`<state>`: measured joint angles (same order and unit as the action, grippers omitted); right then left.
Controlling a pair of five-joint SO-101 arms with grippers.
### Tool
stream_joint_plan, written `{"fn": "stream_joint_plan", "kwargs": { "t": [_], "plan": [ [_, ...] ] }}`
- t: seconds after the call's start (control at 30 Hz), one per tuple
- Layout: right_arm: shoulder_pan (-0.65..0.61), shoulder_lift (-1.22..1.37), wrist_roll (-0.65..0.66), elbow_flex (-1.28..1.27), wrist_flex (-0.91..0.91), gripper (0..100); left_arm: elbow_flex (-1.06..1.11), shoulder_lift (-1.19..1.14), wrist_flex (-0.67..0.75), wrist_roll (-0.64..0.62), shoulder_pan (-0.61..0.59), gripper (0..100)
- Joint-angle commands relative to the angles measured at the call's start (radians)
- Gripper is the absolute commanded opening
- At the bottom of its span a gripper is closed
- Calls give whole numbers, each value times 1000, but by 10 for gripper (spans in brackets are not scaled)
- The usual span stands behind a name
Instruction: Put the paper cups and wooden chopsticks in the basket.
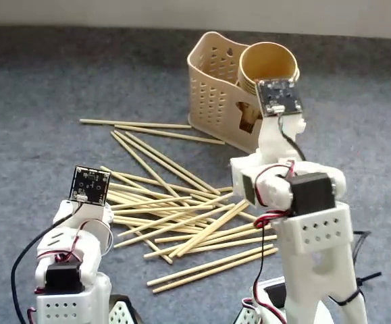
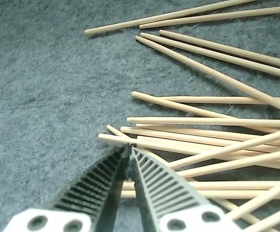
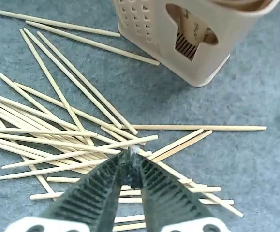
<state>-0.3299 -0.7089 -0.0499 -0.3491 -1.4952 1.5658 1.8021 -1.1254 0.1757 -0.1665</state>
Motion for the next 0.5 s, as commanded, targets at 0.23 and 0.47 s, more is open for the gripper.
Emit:
{"fn": "stream_joint_plan", "kwargs": {
  "t": [0.23, 0.47],
  "plan": [
    [-18, -4, -34, -332, 352, 13, -8, 10, 0, 9, -10, 7],
    [-19, 5, -262, -466, 463, 36, -8, 10, 0, 9, -10, 7]
  ]
}}
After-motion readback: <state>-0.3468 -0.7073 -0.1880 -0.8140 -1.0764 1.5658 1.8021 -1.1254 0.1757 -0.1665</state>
